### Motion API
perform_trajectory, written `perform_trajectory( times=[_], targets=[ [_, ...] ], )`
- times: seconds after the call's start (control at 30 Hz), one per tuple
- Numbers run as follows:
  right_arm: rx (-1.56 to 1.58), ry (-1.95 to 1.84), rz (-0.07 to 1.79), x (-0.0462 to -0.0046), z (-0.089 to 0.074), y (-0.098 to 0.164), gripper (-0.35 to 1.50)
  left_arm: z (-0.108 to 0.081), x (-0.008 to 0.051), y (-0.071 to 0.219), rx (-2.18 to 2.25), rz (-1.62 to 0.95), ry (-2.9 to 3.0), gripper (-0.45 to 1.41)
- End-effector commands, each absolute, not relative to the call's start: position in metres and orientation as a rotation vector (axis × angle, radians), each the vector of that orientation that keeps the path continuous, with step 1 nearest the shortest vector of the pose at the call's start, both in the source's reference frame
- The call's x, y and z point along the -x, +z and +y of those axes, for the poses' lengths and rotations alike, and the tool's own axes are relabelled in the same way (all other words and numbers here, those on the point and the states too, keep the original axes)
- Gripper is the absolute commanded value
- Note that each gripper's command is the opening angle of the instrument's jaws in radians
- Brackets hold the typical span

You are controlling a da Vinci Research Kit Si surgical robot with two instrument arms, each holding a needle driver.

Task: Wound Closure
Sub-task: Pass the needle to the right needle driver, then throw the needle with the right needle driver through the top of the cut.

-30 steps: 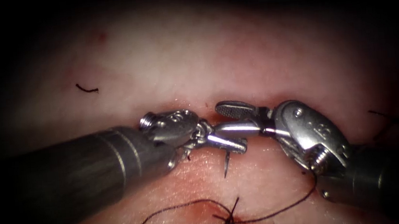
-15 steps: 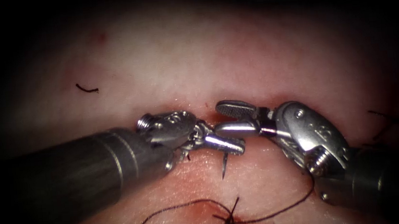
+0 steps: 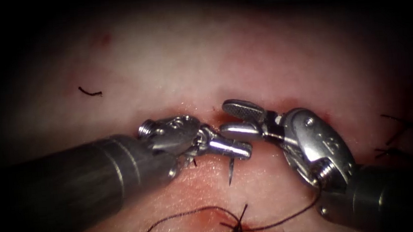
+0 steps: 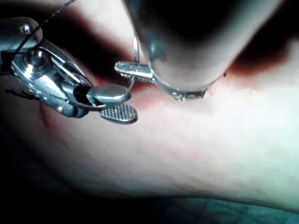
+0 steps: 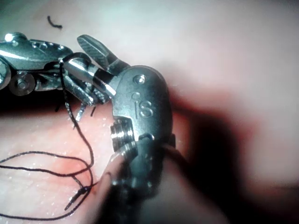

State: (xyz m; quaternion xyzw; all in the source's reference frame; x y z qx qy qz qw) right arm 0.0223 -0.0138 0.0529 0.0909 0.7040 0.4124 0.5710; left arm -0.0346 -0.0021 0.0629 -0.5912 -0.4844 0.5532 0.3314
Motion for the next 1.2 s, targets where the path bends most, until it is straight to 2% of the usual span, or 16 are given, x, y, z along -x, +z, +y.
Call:
perform_trajectory(
  times=[0.03,0.13,0.23,0.27,0.73,0.77,0.8,0.83,0.87,0.9,1.03,1.07,1.13,1.2],
  targets=[
    [-0.217,0.964,1.652,-0.023,-0.0138,0.0534,0.19,-0.0017,0.0352,0.0633,1.548,-1.267,1.448,-0.45],
    [-0.221,0.962,1.647,-0.023,-0.0138,0.0534,0.05,-0.0017,0.0351,0.0633,1.548,-1.269,1.448,-0.45],
    [-0.22,0.966,1.635,-0.0229,-0.0138,0.0534,-0.2,-0.0017,0.035,0.0633,1.549,-1.271,1.449,-0.45],
    [-0.222,0.967,1.628,-0.0229,-0.0138,0.0534,-0.35,-0.0017,0.035,0.0633,1.549,-1.271,1.449,-0.45],
    [-0.191,1.001,1.572,-0.0224,-0.0136,0.0536,-0.35,-0.0022,0.0347,0.0629,1.482,-1.258,1.458,-0.45],
    [-0.192,1.001,1.572,-0.0224,-0.0136,0.0536,-0.35,-0.0023,0.0346,0.0629,1.468,-1.238,1.468,-0.03],
    [-0.192,1.001,1.572,-0.0224,-0.0136,0.0536,-0.35,-0.0023,0.0346,0.0629,1.468,-1.238,1.468,-0.03],
    [-0.194,1.001,1.569,-0.0223,-0.0136,0.0536,-0.35,-0.0023,0.0346,0.0629,1.464,-1.228,1.47,0.1],
    [-0.195,1.0,1.567,-0.0223,-0.0136,0.0536,-0.35,-0.0023,0.0344,0.0629,1.458,-1.213,1.473,0.34],
    [-0.197,0.999,1.563,-0.0222,-0.0135,0.0536,-0.35,-0.0024,0.0342,0.0629,1.439,-1.171,1.482,0.66],
    [-0.208,1.002,1.542,-0.0219,-0.013,0.0541,-0.35,-0.003,0.0332,0.0628,1.435,-0.964,1.586,1.03],
    [-0.208,1.002,1.542,-0.0219,-0.013,0.0541,-0.35,-0.003,0.0332,0.0628,1.435,-0.964,1.586,1.03],
    [-0.177,0.953,1.495,-0.0217,-0.0119,0.0555,-0.35,-0.0037,0.032,0.0627,1.488,-0.806,1.73,1.2],
    [-0.15,0.923,1.494,-0.0217,-0.0115,0.0561,-0.35,-0.0039,0.0317,0.0628,1.498,-0.774,1.761,1.2]
  ],
)
